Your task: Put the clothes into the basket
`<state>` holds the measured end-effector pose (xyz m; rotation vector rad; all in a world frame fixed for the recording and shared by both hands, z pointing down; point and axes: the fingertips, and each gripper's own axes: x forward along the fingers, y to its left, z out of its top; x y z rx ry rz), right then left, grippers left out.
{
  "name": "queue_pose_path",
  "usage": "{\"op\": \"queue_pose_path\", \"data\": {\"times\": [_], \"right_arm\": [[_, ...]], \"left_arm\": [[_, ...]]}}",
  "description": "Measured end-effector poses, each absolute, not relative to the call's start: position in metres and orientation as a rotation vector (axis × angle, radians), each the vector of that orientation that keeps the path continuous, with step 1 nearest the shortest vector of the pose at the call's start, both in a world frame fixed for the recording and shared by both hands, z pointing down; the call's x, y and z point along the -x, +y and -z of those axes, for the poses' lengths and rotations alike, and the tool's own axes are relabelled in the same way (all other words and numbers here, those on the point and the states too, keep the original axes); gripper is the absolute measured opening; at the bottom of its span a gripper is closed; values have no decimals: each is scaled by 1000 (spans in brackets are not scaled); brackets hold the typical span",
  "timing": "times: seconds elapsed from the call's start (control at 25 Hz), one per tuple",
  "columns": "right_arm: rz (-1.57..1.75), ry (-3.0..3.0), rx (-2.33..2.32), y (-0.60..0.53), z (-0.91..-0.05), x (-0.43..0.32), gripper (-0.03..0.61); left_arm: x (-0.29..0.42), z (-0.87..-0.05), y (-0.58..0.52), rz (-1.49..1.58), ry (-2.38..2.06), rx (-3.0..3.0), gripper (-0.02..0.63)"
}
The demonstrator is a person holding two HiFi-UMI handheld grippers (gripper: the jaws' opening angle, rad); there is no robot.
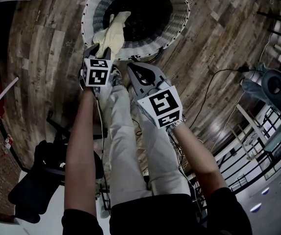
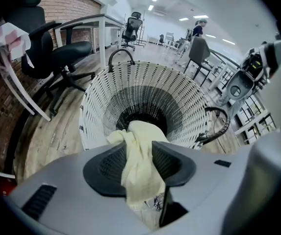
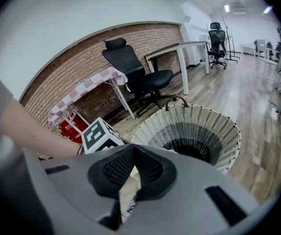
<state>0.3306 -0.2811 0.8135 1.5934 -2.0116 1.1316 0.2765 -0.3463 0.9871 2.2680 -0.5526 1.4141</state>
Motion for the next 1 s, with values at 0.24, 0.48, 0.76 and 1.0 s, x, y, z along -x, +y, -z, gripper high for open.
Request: {"op": "queue_pose_path", "data": {"times": [0.24, 0.48, 0.76, 1.0], "right_arm": [[-1145, -1995, -1606, -277, -815, -334, 9], [-1139, -1970, -1654, -275, -808, -344, 8], [-1133, -1959, -1705, -273, -779, -349, 8], [-1117, -1971, -1760, -277, -743, -346, 8]], "left_arm": [[-283, -975, -340, -1338, -521, -2332, 259], [-282, -947, -348, -1245, -631, -2407, 305], [-276, -879, -345, -1132, -754, -2475, 44], [-288, -812, -338, -988, -774, -2502, 14]]}}
